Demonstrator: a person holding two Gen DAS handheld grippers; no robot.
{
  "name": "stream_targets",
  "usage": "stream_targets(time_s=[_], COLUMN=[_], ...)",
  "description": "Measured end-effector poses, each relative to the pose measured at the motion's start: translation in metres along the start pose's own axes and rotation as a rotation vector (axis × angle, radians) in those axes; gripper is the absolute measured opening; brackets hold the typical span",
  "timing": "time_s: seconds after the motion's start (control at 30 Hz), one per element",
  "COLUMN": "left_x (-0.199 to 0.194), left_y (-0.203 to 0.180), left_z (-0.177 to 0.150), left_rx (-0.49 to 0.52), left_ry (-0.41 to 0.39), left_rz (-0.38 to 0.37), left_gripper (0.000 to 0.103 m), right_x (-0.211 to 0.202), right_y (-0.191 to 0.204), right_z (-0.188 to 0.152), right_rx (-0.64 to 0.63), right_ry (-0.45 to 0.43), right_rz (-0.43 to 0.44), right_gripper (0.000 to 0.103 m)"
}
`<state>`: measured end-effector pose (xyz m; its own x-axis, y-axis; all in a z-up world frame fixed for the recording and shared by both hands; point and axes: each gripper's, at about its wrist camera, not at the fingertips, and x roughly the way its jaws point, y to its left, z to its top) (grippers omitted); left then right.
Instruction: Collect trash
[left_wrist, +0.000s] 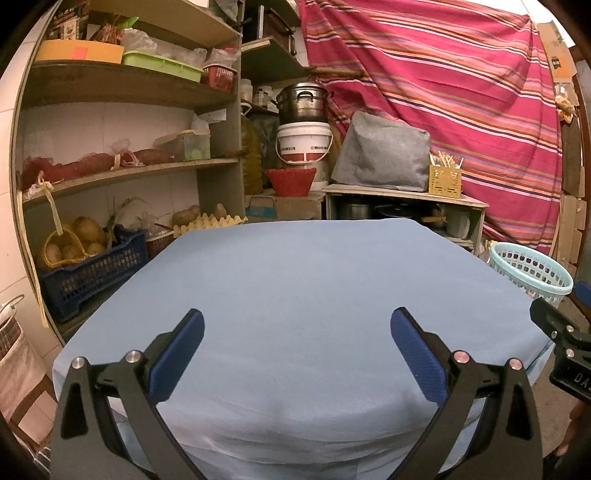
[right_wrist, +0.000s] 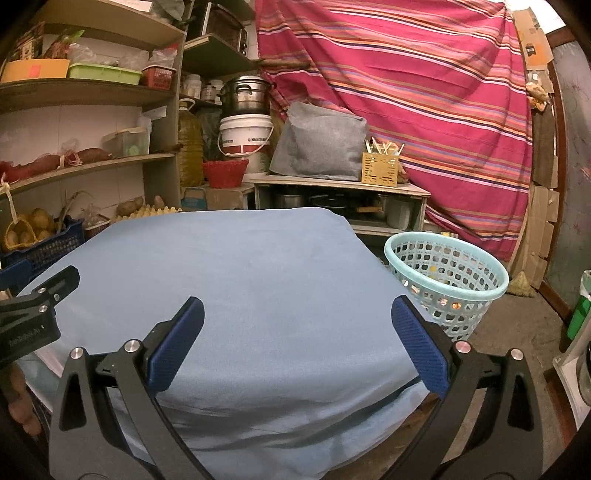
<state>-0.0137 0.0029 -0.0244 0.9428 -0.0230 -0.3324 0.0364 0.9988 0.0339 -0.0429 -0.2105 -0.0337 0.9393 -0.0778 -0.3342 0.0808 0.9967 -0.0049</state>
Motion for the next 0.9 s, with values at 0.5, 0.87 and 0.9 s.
stream_targets(time_s=[0.5, 0.87, 0.9], left_x=[-0.0003, 0.0004, 0.0005], left_y=[-0.0016, -0.0004, 0.0001], left_z=[0.0002, -0.0006, -0.0005], left_rx=[-0.002, -0.004, -0.004], left_ry=[0.002, 0.004, 0.004], left_rz=[0.001, 0.001, 0.000], left_gripper=[0.099, 0.099, 0.099], right_x=[0.0005, 0.0003, 0.0003], right_y=[-0.0008, -0.0015, -0.0016], right_z=[0.0004, 0.0004, 0.0004], right_rx=[0.003, 0.000, 0.001], right_ry=[0.003, 0.003, 0.003], right_rz=[-0.001, -0.001, -0.001], right_gripper=[0.099, 0.099, 0.099])
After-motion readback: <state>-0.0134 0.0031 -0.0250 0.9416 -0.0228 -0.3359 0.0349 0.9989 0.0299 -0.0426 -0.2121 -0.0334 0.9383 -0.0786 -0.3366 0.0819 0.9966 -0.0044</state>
